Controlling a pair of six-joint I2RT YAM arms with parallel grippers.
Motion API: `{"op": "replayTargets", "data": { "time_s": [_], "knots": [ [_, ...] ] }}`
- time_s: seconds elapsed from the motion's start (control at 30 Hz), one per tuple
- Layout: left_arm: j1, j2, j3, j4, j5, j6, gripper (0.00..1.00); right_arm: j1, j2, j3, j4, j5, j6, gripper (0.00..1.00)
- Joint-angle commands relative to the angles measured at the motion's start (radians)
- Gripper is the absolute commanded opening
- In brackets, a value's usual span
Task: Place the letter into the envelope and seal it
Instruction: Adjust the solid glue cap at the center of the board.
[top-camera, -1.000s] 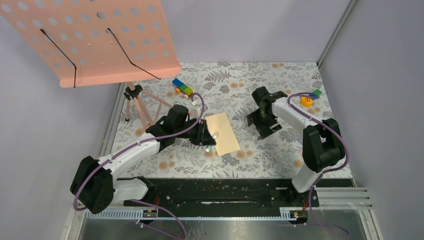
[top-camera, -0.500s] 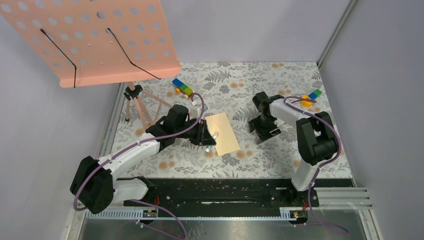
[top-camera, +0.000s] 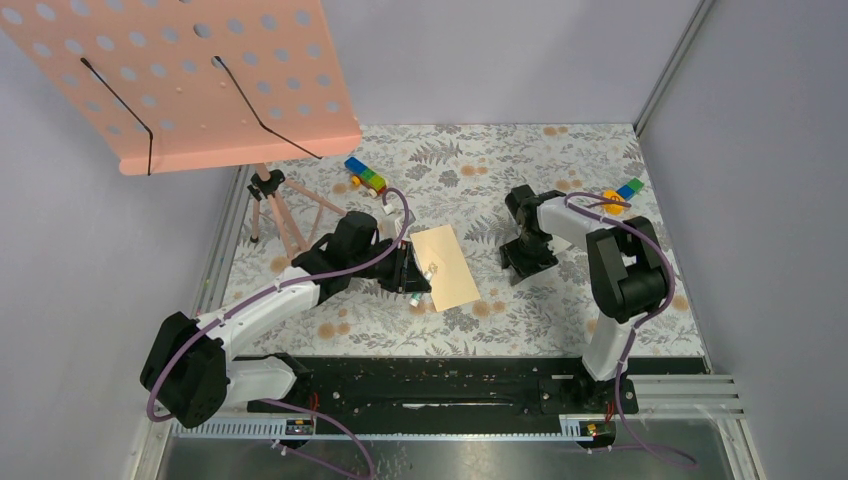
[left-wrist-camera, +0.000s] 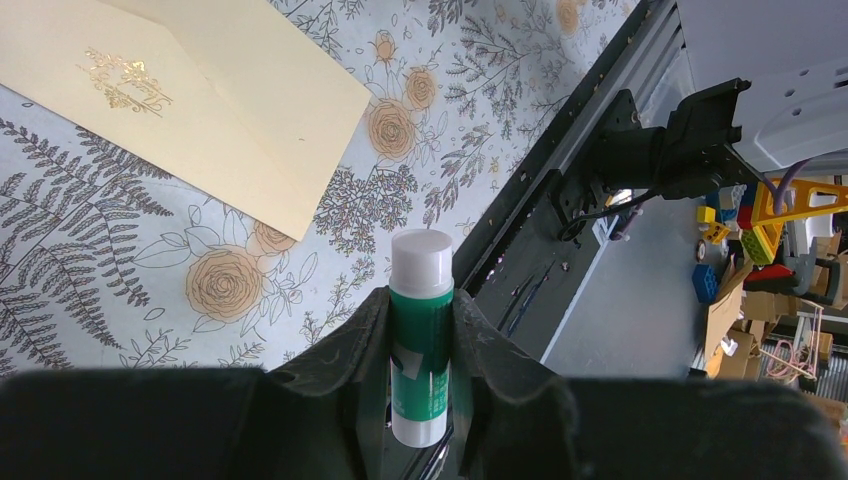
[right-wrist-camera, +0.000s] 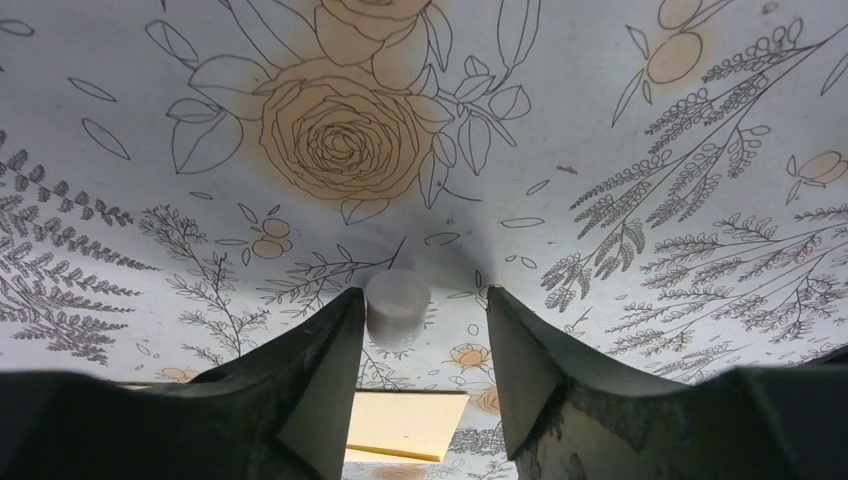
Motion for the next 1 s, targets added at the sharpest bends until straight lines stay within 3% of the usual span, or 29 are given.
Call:
{"op": "replayTargets", "data": {
  "time_s": [0.0, 0.2, 0.3, 0.53, 0.97],
  "knots": [
    [0.004, -0.027, 0.007, 0.038, 0.006, 0.015, 0.0, -0.012, 0.012, 0.029, -0.015, 0.0, 0.027, 0.53],
    [0.005, -0.018, 0.011, 0.041, 0.007, 0.015, 0.0, -0.015, 0.01, 0.026, -0.009, 0.001, 0.023, 0.41],
    [0.004, -0.016, 0.011, 0.041, 0.006, 0.013, 0.0, -0.019, 0.008, 0.023, 0.0, -0.008, 0.018, 0.26],
    [0.004, -0.017, 0.018, 0.041, 0.012, 0.005, 0.0, -0.033, -0.061, 0.021, 0.03, -0.043, -0.06, 0.24],
    [0.004, -0.035, 0.072, 0.025, 0.018, -0.01, 0.0, -0.096, -0.282, -0.122, 0.307, -0.625, -0.346, 0.24]
  ]
}}
